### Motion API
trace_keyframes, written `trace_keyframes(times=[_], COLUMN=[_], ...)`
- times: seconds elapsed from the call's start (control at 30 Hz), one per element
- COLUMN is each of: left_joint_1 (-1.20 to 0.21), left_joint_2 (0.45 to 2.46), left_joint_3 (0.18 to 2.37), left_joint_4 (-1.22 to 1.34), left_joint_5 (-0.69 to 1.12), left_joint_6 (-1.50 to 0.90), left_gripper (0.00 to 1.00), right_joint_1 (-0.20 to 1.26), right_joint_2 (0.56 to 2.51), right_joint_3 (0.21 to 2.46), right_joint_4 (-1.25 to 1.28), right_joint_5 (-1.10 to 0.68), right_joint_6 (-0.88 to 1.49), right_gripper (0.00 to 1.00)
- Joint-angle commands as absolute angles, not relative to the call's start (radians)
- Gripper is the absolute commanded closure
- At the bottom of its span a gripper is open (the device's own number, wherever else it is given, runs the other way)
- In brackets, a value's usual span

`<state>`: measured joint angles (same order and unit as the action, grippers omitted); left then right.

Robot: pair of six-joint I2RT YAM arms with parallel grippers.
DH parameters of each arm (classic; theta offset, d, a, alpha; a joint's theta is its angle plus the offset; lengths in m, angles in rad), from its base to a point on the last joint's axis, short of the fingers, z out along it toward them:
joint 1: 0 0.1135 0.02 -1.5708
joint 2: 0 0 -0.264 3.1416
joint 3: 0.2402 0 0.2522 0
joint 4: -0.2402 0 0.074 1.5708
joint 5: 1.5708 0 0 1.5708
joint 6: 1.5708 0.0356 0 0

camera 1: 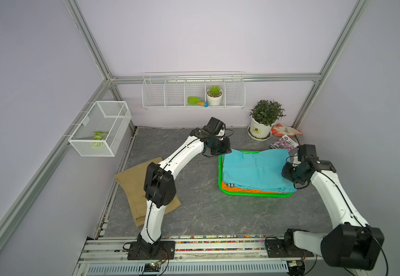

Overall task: Put the folded long pants in the basket
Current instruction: Place the long pant in the basket, then adjust the long pant at the center of the board.

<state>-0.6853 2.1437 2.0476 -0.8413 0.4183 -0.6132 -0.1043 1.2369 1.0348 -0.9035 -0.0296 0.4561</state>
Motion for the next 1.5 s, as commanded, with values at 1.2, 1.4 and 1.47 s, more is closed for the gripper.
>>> trace_keyframes(times=[1.2, 1.4, 1.47], left_joint_1=[-0.282, -0.288, -0.289], left_joint_2=[1.579, 1.772, 1.8], left_joint_3=[1.049, 1.155, 1.157], left_joint_4=[-0.896, -0.879, -0.869], left_joint_5=[-0.319, -0.271, -0.257], left_joint_6=[-0.863, -0.821, -0.818], left_gripper=[0.27, 0.39, 0.43], right_joint_1=[0.551, 0.551, 0.551], right_joint_2=[1.211, 1.172, 1.172], right_joint_3=[1.113, 1.077, 1.075], right_joint_4=[-0.734, -0.727, -0.734], right_joint_5=[0.015, 0.04, 0.043], right_joint_6=[0.564, 0.555, 0.549], right_gripper=[0.59, 0.58, 0.58])
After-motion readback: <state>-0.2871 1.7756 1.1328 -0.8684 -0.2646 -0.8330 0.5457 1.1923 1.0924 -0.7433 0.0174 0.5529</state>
